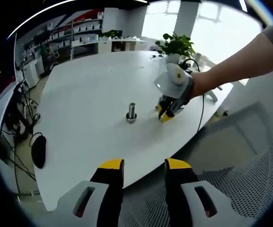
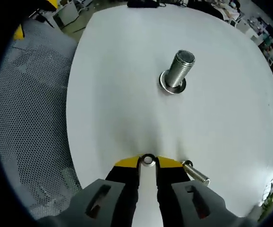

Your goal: Place the washer onto the threaded stud by aligning its center hole with the stud, sliding it down to the base, and recovering from edge contact or off-axis alignment until the washer reaches the visible bottom stop.

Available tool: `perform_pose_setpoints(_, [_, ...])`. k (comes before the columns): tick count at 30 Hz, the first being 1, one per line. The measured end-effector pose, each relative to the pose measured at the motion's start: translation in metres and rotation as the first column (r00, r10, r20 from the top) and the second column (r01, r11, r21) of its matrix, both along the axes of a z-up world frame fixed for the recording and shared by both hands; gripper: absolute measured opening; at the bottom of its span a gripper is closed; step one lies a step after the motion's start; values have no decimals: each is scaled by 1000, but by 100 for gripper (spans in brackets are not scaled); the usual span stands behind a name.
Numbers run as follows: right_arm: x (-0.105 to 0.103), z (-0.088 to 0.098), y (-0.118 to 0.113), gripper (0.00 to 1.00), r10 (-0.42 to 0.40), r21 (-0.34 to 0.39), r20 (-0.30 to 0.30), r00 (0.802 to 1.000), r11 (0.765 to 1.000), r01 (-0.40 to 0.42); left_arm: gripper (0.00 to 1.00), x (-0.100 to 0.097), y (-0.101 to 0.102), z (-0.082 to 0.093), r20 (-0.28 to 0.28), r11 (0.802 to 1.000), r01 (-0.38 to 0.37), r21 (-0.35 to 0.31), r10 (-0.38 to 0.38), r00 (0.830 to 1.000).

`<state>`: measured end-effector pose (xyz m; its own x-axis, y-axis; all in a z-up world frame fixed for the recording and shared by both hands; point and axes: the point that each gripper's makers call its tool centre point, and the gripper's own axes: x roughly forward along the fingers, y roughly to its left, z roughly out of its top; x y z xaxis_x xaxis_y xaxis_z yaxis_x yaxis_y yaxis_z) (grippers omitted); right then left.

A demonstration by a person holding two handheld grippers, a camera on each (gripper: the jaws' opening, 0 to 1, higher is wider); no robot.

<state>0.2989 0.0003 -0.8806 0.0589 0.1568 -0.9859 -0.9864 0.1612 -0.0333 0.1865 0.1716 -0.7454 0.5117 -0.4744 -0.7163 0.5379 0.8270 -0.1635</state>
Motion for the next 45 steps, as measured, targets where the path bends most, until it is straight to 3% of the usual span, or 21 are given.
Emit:
perform_pose_setpoints(6, [1,0,-2,15,-34,23,-19,999,999,35,33,0,-1,1,3,1000,1,2,-1,1000])
perform_pose_setpoints(16, [1,0,-2,14,-49,52,4,999,997,49,33,3,2,2,19,1000,-20,8,20,1000])
perform_pose_setpoints(21, [3,1,-2,13,-139,82,-17,990,987,140,33,1,2,1,12,1000,-18,11,17,1000])
perform_pose_setpoints(25, [1,2,-2,13,-159,110,-13,987,981,159,32,1,3,1,10,1000,-23,2,23,1000])
perform_pose_setpoints(32, [9,10,-8,13,-269,163,-30,963,949,270,32,2,4,1,11,1000,-28,4,28,1000])
perform_pose_setpoints(45, [18,33,-40,13,-364,186,1,931,915,357,31,3,5,2,19,999,-31,5,31,999])
